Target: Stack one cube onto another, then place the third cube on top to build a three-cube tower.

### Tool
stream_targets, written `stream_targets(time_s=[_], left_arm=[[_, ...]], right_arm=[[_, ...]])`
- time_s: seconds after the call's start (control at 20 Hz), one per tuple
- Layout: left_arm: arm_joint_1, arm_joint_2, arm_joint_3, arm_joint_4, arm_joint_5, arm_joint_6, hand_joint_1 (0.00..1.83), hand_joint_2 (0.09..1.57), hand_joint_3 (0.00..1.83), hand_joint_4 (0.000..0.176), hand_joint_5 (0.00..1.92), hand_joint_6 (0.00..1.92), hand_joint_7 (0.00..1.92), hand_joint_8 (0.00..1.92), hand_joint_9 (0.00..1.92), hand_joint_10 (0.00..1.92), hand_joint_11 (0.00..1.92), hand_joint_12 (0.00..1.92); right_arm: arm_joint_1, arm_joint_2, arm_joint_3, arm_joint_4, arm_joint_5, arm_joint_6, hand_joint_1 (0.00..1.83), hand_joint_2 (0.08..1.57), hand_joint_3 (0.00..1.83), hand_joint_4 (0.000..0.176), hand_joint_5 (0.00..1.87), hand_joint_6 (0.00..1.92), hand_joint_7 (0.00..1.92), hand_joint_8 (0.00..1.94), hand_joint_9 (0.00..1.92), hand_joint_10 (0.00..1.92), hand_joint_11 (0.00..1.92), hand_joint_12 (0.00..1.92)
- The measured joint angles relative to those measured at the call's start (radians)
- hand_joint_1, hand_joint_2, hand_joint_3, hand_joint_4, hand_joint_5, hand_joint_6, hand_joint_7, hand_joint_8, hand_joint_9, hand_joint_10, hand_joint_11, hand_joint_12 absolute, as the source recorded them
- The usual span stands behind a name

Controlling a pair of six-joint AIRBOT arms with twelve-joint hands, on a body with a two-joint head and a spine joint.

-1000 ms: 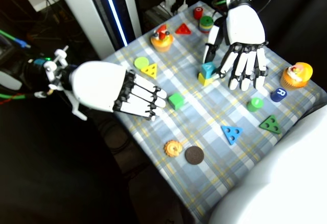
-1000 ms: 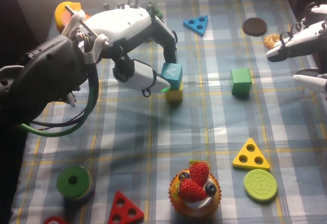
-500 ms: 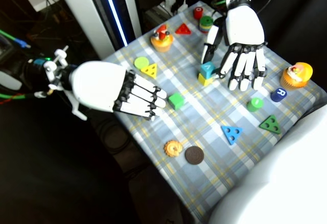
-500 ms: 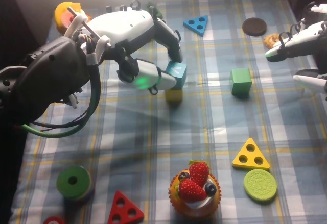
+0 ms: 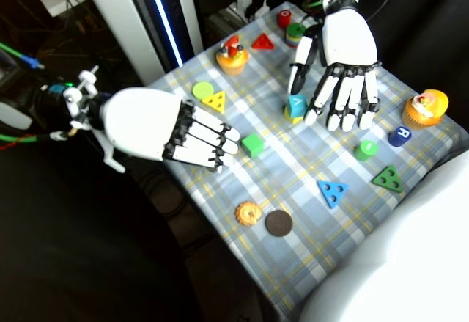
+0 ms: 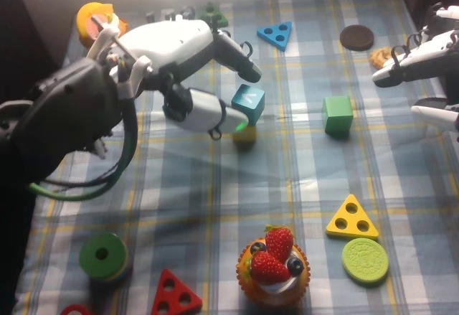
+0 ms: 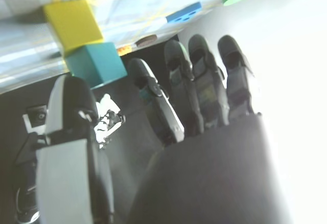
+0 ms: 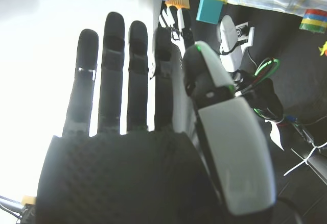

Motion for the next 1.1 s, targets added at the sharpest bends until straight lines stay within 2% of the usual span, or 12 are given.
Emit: stream_targets(time_s=[0.1, 0.25, 0.3, 0.5, 0.55, 0.6, 0.65, 0.75, 0.85, 0.95, 1.0, 1.1], left_arm=[[0.018, 0.028, -0.039, 0.004, -0.027, -0.004, 0.74, 0.97, 0.0, 0.176, 0.35, 0.0, 0.36, 0.0, 0.3, 0.0, 0.0, 0.45], [0.038, 0.072, -0.093, 0.046, -0.11, -0.082, 0.68, 0.96, 0.0, 0.176, 0.1, 0.0, 0.25, 0.0, 0.19, 0.0, 0.0, 0.03], [0.045, 0.087, -0.11, 0.06, -0.142, -0.11, 0.67, 0.94, 0.0, 0.176, 0.11, 0.01, 0.21, 0.0, 0.17, 0.0, 0.0, 0.01], [0.136, 0.182, -0.201, 0.128, -0.322, -0.331, 0.69, 0.87, 0.0, 0.176, 0.09, 0.0, 0.17, 0.0, 0.14, 0.0, 0.01, 0.01], [0.156, 0.197, -0.22, 0.142, -0.357, -0.372, 0.66, 0.87, 0.0, 0.176, 0.05, 0.0, 0.16, 0.0, 0.14, 0.0, 0.06, 0.03], [0.173, 0.214, -0.238, 0.159, -0.397, -0.417, 0.64, 0.87, 0.0, 0.176, 0.05, 0.0, 0.15, 0.0, 0.14, 0.0, 0.1, 0.05], [0.188, 0.226, -0.25, 0.177, -0.425, -0.455, 0.62, 0.88, 0.0, 0.176, 0.06, 0.01, 0.13, 0.0, 0.13, 0.0, 0.09, 0.05], [0.219, 0.252, -0.27, 0.209, -0.486, -0.537, 0.68, 0.88, 0.0, 0.176, 0.06, 0.0, 0.1, 0.0, 0.09, 0.0, 0.07, 0.04], [0.251, 0.273, -0.282, 0.224, -0.542, -0.618, 0.7, 0.88, 0.0, 0.176, 0.08, 0.01, 0.1, 0.0, 0.08, 0.0, 0.02, 0.02], [0.261, 0.281, -0.286, 0.223, -0.565, -0.632, 0.71, 0.88, 0.0, 0.176, 0.09, 0.01, 0.12, 0.01, 0.08, 0.0, 0.0, 0.0], [0.261, 0.281, -0.286, 0.221, -0.57, -0.634, 0.73, 0.87, 0.0, 0.176, 0.1, 0.01, 0.13, 0.01, 0.09, 0.01, 0.0, 0.0], [0.262, 0.281, -0.286, 0.224, -0.576, -0.634, 0.72, 0.88, 0.0, 0.176, 0.1, 0.01, 0.14, 0.01, 0.1, 0.01, 0.03, 0.01]], right_arm=[[0.0, -0.016, 0.005, 0.005, 0.0, 0.0, 0.8, 1.29, 0.0, 0.0, 0.59, 0.0, 0.63, 0.0, 0.62, 0.0, 0.07, 1.27], [0.031, -0.047, 0.017, -0.002, -0.006, 0.001, 0.76, 1.21, 0.0, 0.0, 0.57, 0.0, 0.6, 0.0, 0.56, 0.0, 0.07, 1.08], [0.044, -0.057, 0.025, -0.007, -0.01, 0.001, 0.76, 1.18, 0.0, 0.0, 0.56, 0.0, 0.6, 0.0, 0.55, 0.0, 0.07, 1.06], [0.097, -0.117, 0.073, 0.008, -0.055, 0.0, 0.71, 1.08, 0.0, 0.0, 0.55, 0.0, 0.58, 0.0, 0.58, 0.01, 0.16, 1.03], [0.106, -0.132, 0.08, 0.006, -0.079, 0.001, 0.71, 1.06, 0.0, 0.015, 0.53, 0.0, 0.57, 0.0, 0.56, 0.0, 0.12, 1.08], [0.115, -0.148, 0.09, 0.0, -0.101, 0.0, 0.75, 1.04, 0.0, 0.016, 0.53, 0.0, 0.56, 0.0, 0.56, 0.0, 0.11, 1.12], [0.124, -0.158, 0.098, -0.003, -0.124, 0.001, 0.78, 1.01, 0.0, 0.005, 0.54, 0.0, 0.57, 0.0, 0.58, 0.01, 0.14, 1.15], [0.141, -0.182, 0.121, 0.0, -0.155, -0.003, 0.8, 0.97, 0.0, 0.032, 0.56, 0.0, 0.56, 0.0, 0.58, 0.0, 0.1, 1.22], [0.169, -0.206, 0.148, 0.009, -0.212, -0.03, 0.83, 0.96, 0.0, 0.035, 0.59, 0.0, 0.56, 0.0, 0.6, 0.01, 0.09, 1.33], [0.175, -0.22, 0.156, 0.007, -0.234, -0.04, 0.85, 0.95, 0.0, 0.031, 0.63, 0.0, 0.58, 0.0, 0.62, 0.02, 0.08, 1.38], [0.182, -0.236, 0.166, 0.007, -0.264, -0.05, 0.85, 0.94, 0.0, 0.016, 0.67, 0.01, 0.62, 0.01, 0.66, 0.03, 0.09, 1.43], [0.195, -0.254, 0.184, 0.003, -0.295, -0.051, 0.85, 0.95, 0.0, 0.036, 0.69, 0.0, 0.58, 0.0, 0.61, 0.01, 0.01, 1.45]])
